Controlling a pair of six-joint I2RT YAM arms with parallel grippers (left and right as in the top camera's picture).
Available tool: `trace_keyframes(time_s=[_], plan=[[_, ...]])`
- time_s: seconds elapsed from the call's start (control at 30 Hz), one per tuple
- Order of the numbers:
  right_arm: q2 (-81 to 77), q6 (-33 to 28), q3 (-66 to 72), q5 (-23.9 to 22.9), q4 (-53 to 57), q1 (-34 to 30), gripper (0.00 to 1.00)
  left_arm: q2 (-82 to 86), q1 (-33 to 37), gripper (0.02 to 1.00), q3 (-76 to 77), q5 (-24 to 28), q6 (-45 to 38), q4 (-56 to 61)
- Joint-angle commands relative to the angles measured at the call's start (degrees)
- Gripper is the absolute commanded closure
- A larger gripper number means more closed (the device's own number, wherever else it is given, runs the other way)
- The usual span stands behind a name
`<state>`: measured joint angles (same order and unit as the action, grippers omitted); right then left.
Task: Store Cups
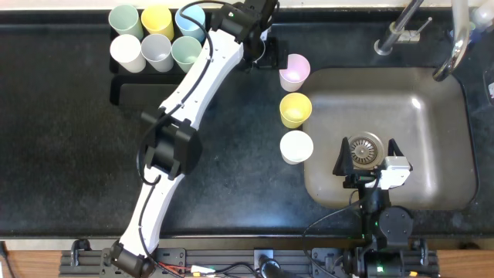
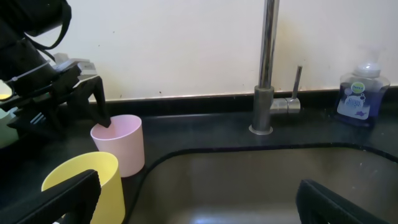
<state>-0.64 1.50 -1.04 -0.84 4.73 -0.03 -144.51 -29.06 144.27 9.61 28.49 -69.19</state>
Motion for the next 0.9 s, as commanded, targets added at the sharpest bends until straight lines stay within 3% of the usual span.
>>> trace_keyframes(time_s=[0.03, 0.1, 0.17, 0.2, 0.53, 0.73, 0.9], plan=[[0.44, 0.22, 0.76, 0.20, -0.26, -0.37, 0.005, -0.83, -0.63, 0.759, 1.25, -0.68, 0.37, 0.50], [0.44, 0.22, 0.76, 0.20, -0.26, -0.37, 0.005, -1.07, -0.72, 0.812, 1.25, -0.66, 0.37, 0.52], [0.44, 0.22, 0.76, 0.20, -0.26, -0.37, 0.003, -1.44, -0.96, 0.956, 1.25, -0.66, 0.39, 0.50], [0.44, 0.22, 0.76, 0.20, -0.26, -0.37, 0.005, -1.57, -1.14, 0.982, 1.25, -0.70, 0.39, 0.55], [0.44, 0.22, 0.76, 0.20, -0.26, -0.37, 0.005, 4.15, 0.83, 0.982, 1.38, -1.79, 0.44, -0.20], [0.44, 0.22, 0.76, 0.20, -0.26, -0.37, 0.003, 18.10, 8.31, 0.982, 1.07, -9.79, 2.60, -9.53], [0.44, 0.22, 0.76, 0.20, -0.26, -0.37, 0.003, 31.63, 18.95, 0.982, -8.02, -15.72, 8.33, -15.08]])
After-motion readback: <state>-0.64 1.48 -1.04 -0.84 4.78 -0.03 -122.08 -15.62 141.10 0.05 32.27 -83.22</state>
